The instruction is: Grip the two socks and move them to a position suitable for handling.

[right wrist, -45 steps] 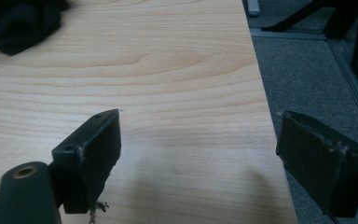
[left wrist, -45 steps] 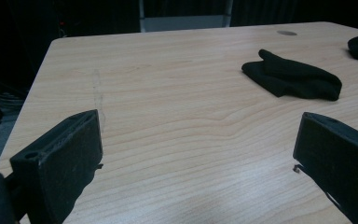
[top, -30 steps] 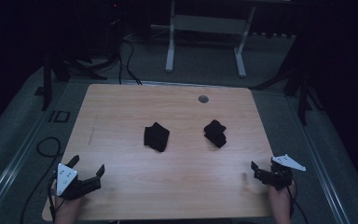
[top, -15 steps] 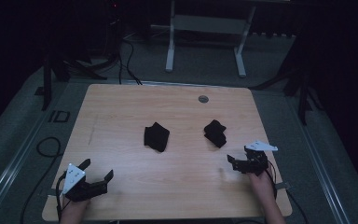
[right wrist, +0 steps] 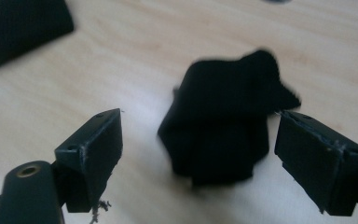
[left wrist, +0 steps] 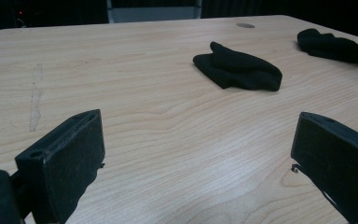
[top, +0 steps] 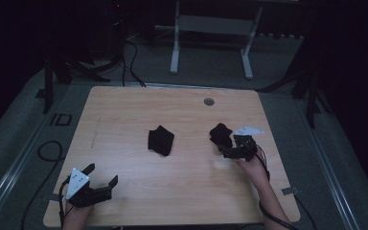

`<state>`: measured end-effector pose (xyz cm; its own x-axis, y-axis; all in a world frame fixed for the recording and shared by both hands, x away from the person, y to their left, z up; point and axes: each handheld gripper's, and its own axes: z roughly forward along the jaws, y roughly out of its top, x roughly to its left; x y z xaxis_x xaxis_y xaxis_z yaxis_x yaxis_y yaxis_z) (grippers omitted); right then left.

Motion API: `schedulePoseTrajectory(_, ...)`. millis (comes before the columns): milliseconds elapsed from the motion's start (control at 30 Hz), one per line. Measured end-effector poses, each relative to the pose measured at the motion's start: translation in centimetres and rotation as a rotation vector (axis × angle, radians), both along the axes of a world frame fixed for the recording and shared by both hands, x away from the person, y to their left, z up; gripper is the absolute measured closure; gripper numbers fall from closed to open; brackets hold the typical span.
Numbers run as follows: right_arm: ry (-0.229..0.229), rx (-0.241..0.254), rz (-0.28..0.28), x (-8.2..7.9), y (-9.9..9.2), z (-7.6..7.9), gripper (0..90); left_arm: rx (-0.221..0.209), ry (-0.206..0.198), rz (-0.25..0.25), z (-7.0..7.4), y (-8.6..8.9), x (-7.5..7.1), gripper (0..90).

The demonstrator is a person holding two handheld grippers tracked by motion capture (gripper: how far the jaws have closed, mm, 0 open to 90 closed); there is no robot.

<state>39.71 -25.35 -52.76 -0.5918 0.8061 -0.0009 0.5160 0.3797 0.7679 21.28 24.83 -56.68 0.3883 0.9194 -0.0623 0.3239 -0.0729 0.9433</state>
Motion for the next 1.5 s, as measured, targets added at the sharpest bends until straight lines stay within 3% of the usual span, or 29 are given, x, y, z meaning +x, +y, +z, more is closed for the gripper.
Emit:
schedulePoseTrajectory(200,0.01,-0.003,-0.014,2.7,0.5,0.3,25.0,-0.001,-0.001,-0.001,0.0,0.0,0.0,3.1)
schedulePoseTrajectory(367,0.069,-0.003,-0.034,4.0,0.3,-0.9,27.4,-0.002,0.001,-0.002,0.0,0.1,0.0,3.1)
schedulePoseTrajectory(467,0.085,-0.027,-0.036,4.3,0.5,-1.7,27.6,-0.002,0.005,-0.003,0.0,0.1,0.0,3.1)
schedulePoseTrajectory(600,0.099,-0.074,-0.014,4.2,1.1,-2.7,30.7,-0.002,0.009,-0.004,0.0,0.0,0.0,3.1)
schedulePoseTrajectory(733,0.102,-0.05,-0.023,4.2,1.2,-3.0,37.2,-0.001,0.013,-0.007,0.0,-0.1,0.0,3.1)
schedulePoseTrajectory(867,0.085,-0.042,-0.009,3.8,1.5,-3.1,63.4,-0.009,0.021,-0.01,0.0,-0.2,0.0,3.1)
schedulePoseTrajectory(933,0.082,-0.043,-0.001,3.6,1.8,-3.1,69.7,-0.004,0.026,-0.008,0.0,-0.3,0.0,3.1)
schedulePoseTrajectory(1067,0.07,-0.067,-0.01,3.2,2.3,-3.0,73.7,0.007,0.054,-0.007,0.4,-0.8,-0.1,3.5)
schedulePoseTrajectory(1233,0.073,-0.072,0.001,2.7,2.8,-2.5,75.1,-0.036,0.082,-0.044,0.7,-1.4,-0.2,4.2)
schedulePoseTrajectory(1500,0.015,-0.047,0.073,0.3,3.9,-0.2,75.0,0.014,0.12,-0.114,0.9,-3.4,0.0,5.0)
